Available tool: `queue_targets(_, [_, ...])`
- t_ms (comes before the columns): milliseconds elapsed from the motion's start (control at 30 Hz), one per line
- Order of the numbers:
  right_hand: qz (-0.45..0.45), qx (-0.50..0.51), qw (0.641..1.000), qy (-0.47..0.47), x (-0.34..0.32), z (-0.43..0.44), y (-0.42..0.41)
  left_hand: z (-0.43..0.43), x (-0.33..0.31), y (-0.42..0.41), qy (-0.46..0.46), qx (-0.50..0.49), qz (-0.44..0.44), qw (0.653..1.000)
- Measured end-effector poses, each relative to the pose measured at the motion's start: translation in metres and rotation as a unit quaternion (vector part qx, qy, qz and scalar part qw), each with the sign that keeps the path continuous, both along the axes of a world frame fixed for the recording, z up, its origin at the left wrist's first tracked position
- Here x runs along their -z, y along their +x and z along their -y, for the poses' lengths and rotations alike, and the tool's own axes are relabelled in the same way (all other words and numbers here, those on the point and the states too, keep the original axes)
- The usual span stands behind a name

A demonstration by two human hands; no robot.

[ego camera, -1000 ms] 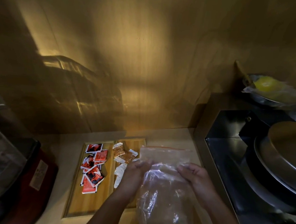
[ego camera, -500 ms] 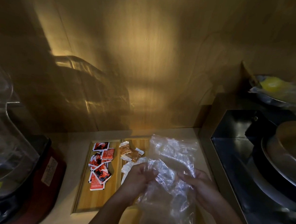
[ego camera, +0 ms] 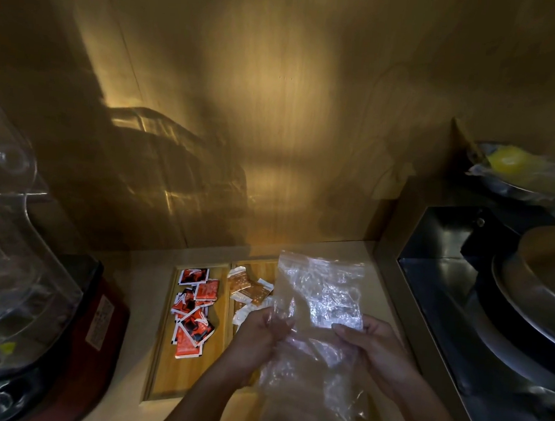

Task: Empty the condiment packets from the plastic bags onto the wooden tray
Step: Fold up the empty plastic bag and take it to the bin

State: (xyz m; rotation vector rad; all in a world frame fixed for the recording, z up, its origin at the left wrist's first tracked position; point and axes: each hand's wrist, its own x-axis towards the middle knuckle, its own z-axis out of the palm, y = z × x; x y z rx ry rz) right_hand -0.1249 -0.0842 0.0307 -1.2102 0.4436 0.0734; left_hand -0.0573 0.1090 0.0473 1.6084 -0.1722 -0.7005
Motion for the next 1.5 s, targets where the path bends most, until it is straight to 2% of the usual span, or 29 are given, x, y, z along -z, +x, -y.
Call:
queue_targets(167, [-0.008, -0.042, 0.999, -0.007, 0.011, 0.002, -0.004, -0.016, -0.003, 0.003, 0.000, -0.003, -0.015, 1.000])
queue_targets(367, [0.020, 0.002, 0.998, 0.056, -0.001, -0.009, -0.010, -0.038, -0.001, 0.007, -0.037, 0.008, -0.049, 0.998])
queue_targets(500, [-0.019, 0.023, 0.999, -0.030, 0.002, -0.016, -0.011, -0.046, 0.000, 0.003, -0.027, 0.012, -0.050, 0.998])
queue_targets(600, [-0.031, 0.032, 0.997, -0.057, 0.004, -0.026, -0.012, -0.053, 0.000, -0.002, -0.041, -0.021, -0.062, 0.997])
queue_targets(633, [-0.025, 0.039, 0.997, -0.067, 0.004, -0.030, -0.013, -0.056, 0.001, -0.002, -0.048, -0.039, -0.076, 0.995])
queue_targets(700, [-0.009, 0.037, 0.995, -0.090, 0.006, -0.035, -0.015, -0.061, 0.006, -0.003, -0.066, -0.050, -0.160, 0.984])
queue_targets(800, [0.006, 0.022, 0.991, -0.129, 0.007, -0.044, -0.015, -0.071, 0.010, -0.005, -0.045, 0.013, -0.273, 0.961])
queue_targets(867, [0.008, 0.017, 0.990, -0.137, 0.006, -0.050, -0.014, -0.076, 0.009, -0.010, -0.010, 0.063, -0.284, 0.957])
queue_targets(967, [0.025, 0.022, 0.992, -0.120, 0.005, -0.056, -0.012, -0.083, 0.011, -0.020, 0.010, 0.069, -0.258, 0.964])
queue_targets(1033, [0.037, 0.022, 0.997, -0.067, 0.002, -0.062, -0.010, -0.085, 0.017, -0.023, 0.008, 0.053, -0.236, 0.970])
queue_targets(1100, [0.038, 0.014, 0.998, 0.051, -0.001, -0.068, -0.007, -0.088, 0.020, -0.027, 0.013, 0.012, -0.206, 0.978])
queue_targets(1200, [-0.013, -0.081, 0.982, 0.168, -0.001, -0.080, -0.005, -0.095, 0.024, -0.035, 0.014, -0.083, -0.170, 0.982])
queue_targets(1367, [-0.078, -0.234, 0.963, 0.111, 0.018, -0.096, -0.008, -0.106, 0.028, -0.064, -0.017, -0.193, -0.155, 0.969])
queue_targets(1500, [-0.120, -0.265, 0.956, 0.033, 0.033, -0.115, -0.013, -0.120, 0.033, -0.099, 0.000, -0.281, -0.151, 0.948])
